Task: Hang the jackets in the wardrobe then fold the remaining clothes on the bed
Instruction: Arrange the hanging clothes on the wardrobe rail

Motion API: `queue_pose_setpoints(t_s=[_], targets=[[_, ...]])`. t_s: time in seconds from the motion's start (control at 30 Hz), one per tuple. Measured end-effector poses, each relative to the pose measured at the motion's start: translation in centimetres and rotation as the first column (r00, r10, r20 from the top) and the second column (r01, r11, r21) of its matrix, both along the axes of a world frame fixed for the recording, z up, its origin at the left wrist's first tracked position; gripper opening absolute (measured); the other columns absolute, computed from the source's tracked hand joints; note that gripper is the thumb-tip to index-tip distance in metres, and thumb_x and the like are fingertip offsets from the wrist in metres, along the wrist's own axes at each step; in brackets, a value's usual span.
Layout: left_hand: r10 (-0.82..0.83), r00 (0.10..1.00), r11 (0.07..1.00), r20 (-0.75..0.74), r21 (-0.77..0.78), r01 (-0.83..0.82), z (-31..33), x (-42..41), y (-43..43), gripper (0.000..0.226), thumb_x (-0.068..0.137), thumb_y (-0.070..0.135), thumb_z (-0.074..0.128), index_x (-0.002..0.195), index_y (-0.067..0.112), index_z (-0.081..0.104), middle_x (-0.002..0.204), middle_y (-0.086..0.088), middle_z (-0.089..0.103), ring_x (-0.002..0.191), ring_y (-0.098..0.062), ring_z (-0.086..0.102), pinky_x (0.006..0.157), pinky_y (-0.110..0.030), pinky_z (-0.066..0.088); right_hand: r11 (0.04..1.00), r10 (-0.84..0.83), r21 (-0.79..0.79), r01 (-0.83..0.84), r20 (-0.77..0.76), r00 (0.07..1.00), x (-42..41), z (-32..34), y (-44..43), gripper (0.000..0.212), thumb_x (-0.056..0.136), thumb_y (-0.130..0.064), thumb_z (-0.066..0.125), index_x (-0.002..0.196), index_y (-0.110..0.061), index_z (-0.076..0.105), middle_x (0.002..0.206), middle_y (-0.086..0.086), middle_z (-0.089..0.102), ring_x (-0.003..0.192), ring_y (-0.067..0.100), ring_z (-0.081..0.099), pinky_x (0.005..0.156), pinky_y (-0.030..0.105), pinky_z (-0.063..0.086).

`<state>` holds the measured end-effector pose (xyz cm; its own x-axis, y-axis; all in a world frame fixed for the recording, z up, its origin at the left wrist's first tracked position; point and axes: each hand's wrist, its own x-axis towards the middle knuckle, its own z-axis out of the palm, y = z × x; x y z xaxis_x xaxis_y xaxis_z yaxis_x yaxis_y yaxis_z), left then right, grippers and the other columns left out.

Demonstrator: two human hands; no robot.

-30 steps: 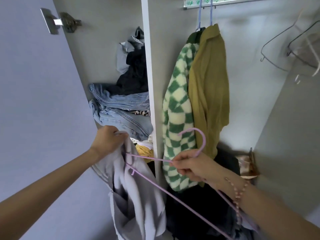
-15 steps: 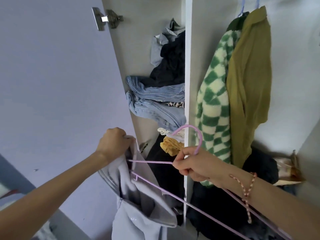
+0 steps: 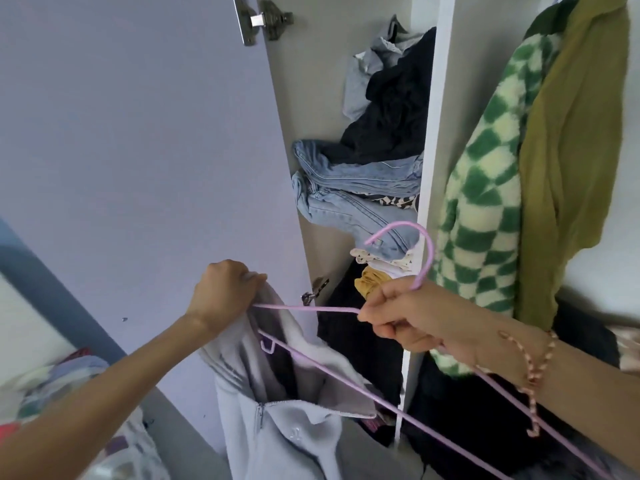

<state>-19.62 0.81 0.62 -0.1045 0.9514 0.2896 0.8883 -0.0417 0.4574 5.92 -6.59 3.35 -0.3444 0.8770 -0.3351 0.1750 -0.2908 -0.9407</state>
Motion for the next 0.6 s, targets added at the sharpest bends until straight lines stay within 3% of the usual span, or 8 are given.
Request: queue_pose_setpoints(t_s=[0.1,0.17,0.3,0.33,0.4,0.5,0.53,0.6], targets=[[-0.072,0.996,0.997,0.053,-0.021,0.073,-0.5,1.0,-1.0,0.052,0.088,0.023,0.060,0.047,0.009,0.031,0.048,-0.005,0.039,0.051,-0.019,0.027,0.049,-0.028,0.029,0.993,0.084,0.068,-0.096,0.158,0.984,-3.1,-2.7,1.3,0.008,0.087,0.002,0.054,0.080,-0.002,0.058,0.057,0.001,0.051,0.031,0.004,0.031,0.032,0.015,0.023],[-0.121,0.991,0.993,0.053,0.008,0.121,-0.4,1.9,-1.6,0.054,0.087,0.020,0.061,0.047,0.012,0.025,0.044,0.001,0.028,0.052,-0.016,0.019,0.044,-0.022,0.024,0.976,0.061,0.183,-0.115,0.275,0.959,-5.4,-5.1,2.8,0.006,0.084,-0.001,0.056,0.083,-0.006,0.059,0.055,-0.001,0.054,0.039,0.004,0.042,0.042,0.016,0.032],[-0.157,0.970,0.988,0.187,0.030,0.154,0.5,3.1,-3.1,0.054,0.085,0.016,0.061,0.044,0.016,0.026,0.035,0.005,0.028,0.043,-0.011,0.025,0.043,-0.016,0.029,0.981,0.018,0.189,-0.046,0.147,0.989,-7.6,-8.3,4.9,0.036,0.082,-0.006,0.061,0.115,-0.013,0.049,0.052,-0.001,0.052,0.035,0.002,0.041,0.042,0.013,0.033],[-0.161,0.957,0.987,0.241,0.030,0.158,0.9,3.4,-3.4,0.053,0.085,0.019,0.061,0.044,0.016,0.027,0.036,0.007,0.028,0.043,-0.010,0.025,0.041,-0.016,0.027,0.975,0.036,0.216,-0.060,0.111,0.993,-8.0,-8.7,5.1,0.030,0.082,-0.007,0.062,0.110,-0.011,0.054,0.049,-0.004,0.050,0.036,0.003,0.041,0.046,0.016,0.034],[-0.176,0.925,0.982,0.336,-0.005,0.189,1.4,3.7,-3.8,0.048,0.087,0.030,0.060,0.049,0.015,0.035,0.041,0.009,0.029,0.045,-0.009,0.026,0.042,-0.019,0.025,0.962,0.007,0.272,-0.022,0.057,0.998,-8.3,-9.4,5.6,0.004,0.080,-0.006,0.064,0.081,-0.006,0.060,0.044,-0.006,0.047,0.039,0.006,0.041,0.052,0.023,0.033],[-0.233,0.892,0.891,0.387,-0.282,0.355,2.5,2.6,-4.2,0.056,0.086,0.058,0.040,0.059,0.011,0.055,0.046,0.010,0.050,0.043,-0.014,0.044,0.042,-0.022,0.038,0.948,-0.089,0.309,0.082,0.009,0.996,-7.0,-8.3,6.1,0.026,0.076,0.012,0.052,0.057,-0.005,0.052,0.040,-0.007,0.046,0.038,0.004,0.041,0.047,0.018,0.032],[-0.249,0.914,0.886,0.320,-0.306,0.348,2.7,2.0,-4.2,0.070,0.079,0.071,0.029,0.068,0.012,0.065,0.056,0.009,0.062,0.049,-0.014,0.054,0.048,-0.025,0.046,0.935,-0.099,0.342,0.090,0.010,0.995,-6.3,-7.8,6.4,0.023,0.073,0.014,0.048,0.060,-0.004,0.054,0.043,-0.006,0.048,0.041,0.004,0.042,0.047,0.016,0.033],[-0.311,0.946,0.951,-0.090,-0.034,0.309,2.4,1.0,-2.9,0.093,0.064,0.090,0.011,0.098,0.026,0.069,0.094,0.008,0.069,0.084,-0.012,0.062,0.077,-0.029,0.050,0.891,-0.058,0.454,0.006,0.100,0.993,-5.2,-6.7,6.6,0.015,0.065,-0.002,0.045,0.066,-0.008,0.059,0.056,0.002,0.053,0.054,0.010,0.048,0.052,0.020,0.036]])
